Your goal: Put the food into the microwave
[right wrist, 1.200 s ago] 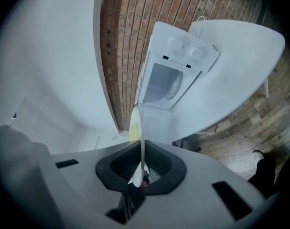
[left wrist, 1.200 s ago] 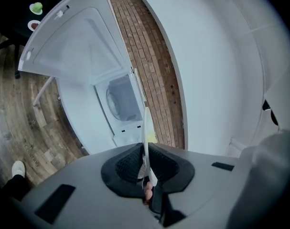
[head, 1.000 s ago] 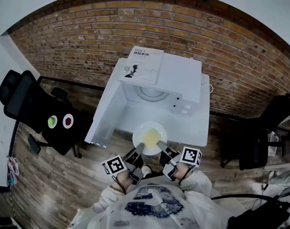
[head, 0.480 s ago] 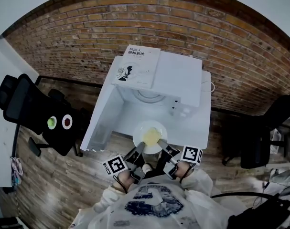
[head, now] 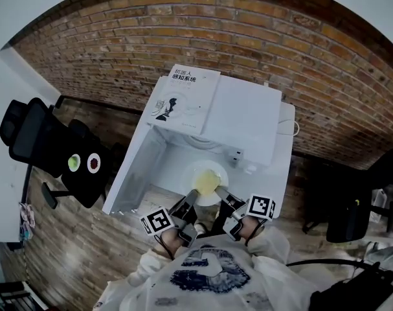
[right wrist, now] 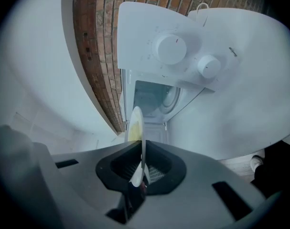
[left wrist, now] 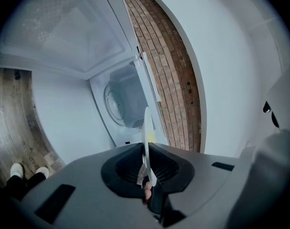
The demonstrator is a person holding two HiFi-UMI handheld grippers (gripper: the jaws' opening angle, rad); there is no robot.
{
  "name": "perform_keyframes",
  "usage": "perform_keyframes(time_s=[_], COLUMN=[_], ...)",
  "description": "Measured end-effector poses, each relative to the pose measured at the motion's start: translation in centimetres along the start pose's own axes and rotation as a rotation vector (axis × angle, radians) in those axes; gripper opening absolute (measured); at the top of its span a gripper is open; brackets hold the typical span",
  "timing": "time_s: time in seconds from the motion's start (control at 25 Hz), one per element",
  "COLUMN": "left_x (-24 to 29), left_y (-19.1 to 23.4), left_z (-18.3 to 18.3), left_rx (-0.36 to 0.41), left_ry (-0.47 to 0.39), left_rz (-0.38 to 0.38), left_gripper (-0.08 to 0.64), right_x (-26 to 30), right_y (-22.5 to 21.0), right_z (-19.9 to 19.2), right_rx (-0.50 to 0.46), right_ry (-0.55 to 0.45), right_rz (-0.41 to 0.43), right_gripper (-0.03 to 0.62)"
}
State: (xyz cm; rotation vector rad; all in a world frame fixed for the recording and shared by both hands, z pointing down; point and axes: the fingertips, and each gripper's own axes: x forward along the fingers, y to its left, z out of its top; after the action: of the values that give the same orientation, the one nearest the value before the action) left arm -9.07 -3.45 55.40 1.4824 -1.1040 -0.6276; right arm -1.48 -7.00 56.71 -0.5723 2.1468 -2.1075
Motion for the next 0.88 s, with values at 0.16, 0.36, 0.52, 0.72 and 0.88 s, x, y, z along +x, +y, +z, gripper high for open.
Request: perform_keyframes(time_s=[0.16, 0.36, 0.52, 0.72, 0.88], left_x=[1.4, 2.3, 2.9, 3.4, 3.6], left_y=[0.1, 0.4, 0.6, 1.3, 1.9], left_z=[0.5, 0.8, 1.3, 2.4, 3.9], left_rx=[0.008, 0.002, -0.011, 0.015, 0.031], left_ry=[-0.01, -0.011, 0.009, 0.066, 0.117], left_rz=[0.019, 0.039, 0.035, 0.045, 0.032], left_gripper=[0.04, 0.04, 0.04, 0.04, 0.04], right_x=[0.3, 0.8, 1.2, 2.1, 3.1], right_y=[-0.3, -0.8, -1.1, -1.2, -1.1], right_z=[1.4, 2.2, 2.4, 2.9, 3.0], right_rx=[0.011, 0.039, 0.054, 0.065, 0.063], right_ry=[0.016, 0.02, 0.005, -0.048, -0.102], right_rz=[0.006, 0.004, 0.0, -0.009, -0.022], right_gripper=[0.028, 0.028, 0.028, 0.028, 0.028])
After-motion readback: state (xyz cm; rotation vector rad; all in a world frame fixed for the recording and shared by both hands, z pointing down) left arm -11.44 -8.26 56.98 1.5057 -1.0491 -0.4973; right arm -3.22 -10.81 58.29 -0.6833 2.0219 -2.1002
